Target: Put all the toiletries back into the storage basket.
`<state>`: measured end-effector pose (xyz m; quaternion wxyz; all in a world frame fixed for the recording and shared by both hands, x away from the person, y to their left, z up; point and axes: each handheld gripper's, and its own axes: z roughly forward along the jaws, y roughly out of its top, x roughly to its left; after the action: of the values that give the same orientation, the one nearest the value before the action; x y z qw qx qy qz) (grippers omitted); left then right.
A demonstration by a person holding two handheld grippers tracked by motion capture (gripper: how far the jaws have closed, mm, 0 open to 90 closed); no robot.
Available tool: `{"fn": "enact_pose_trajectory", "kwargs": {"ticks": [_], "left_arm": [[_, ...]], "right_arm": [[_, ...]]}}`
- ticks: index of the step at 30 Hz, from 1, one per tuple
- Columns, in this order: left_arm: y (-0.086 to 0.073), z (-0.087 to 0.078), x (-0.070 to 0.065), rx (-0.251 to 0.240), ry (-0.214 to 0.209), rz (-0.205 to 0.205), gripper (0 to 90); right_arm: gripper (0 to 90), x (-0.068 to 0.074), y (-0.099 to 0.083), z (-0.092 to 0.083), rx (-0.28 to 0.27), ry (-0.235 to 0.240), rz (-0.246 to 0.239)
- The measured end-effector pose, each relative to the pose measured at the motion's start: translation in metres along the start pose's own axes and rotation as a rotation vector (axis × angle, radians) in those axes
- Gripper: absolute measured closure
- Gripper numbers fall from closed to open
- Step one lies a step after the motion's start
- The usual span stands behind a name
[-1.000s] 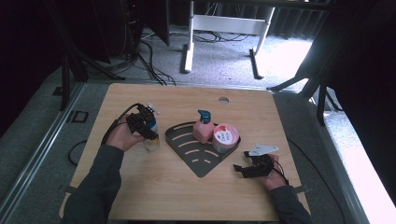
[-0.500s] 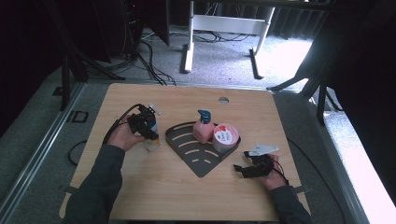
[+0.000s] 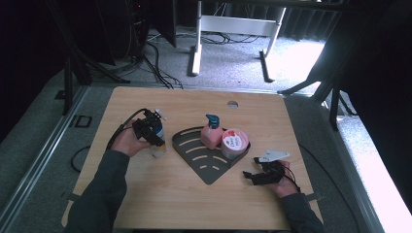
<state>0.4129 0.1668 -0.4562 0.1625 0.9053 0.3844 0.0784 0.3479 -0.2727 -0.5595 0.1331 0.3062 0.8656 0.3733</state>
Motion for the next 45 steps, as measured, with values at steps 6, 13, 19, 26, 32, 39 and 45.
{"fn": "enact_pose_trajectory", "kwargs": {"ticks": [6, 13, 19, 26, 32, 39, 45], "left_arm": [[0.000, 0.000, 0.000, 0.005, -0.019, 0.003, 52.6], [0.000, 0.000, 0.000, 0.017, -0.016, 0.011, 54.1], [0.001, -0.001, -0.001, 0.032, -0.011, 0.014, 54.9], [0.001, -0.001, -0.002, 0.035, -0.010, 0.012, 55.3], [0.001, -0.002, -0.004, 0.033, 0.010, 0.014, 55.6], [0.000, -0.004, -0.003, 0.021, 0.035, 0.005, 55.8], [-0.002, -0.010, -0.002, 0.000, 0.021, -0.008, 55.7]], "right_arm": [[22.1, 0.000, 0.000, 0.000, 0.001, 0.001, 0.001], [22.1, 0.000, 0.000, 0.000, 0.000, 0.001, 0.001], [22.1, 0.000, 0.000, 0.000, 0.000, 0.002, 0.002], [22.1, 0.000, 0.000, 0.000, 0.000, 0.002, 0.002], [22.1, 0.000, 0.000, 0.000, 0.000, 0.002, 0.002], [22.1, 0.000, 0.000, 0.000, 0.000, 0.002, 0.002], [22.1, 0.000, 0.000, 0.000, 0.000, 0.000, 0.000]]}}
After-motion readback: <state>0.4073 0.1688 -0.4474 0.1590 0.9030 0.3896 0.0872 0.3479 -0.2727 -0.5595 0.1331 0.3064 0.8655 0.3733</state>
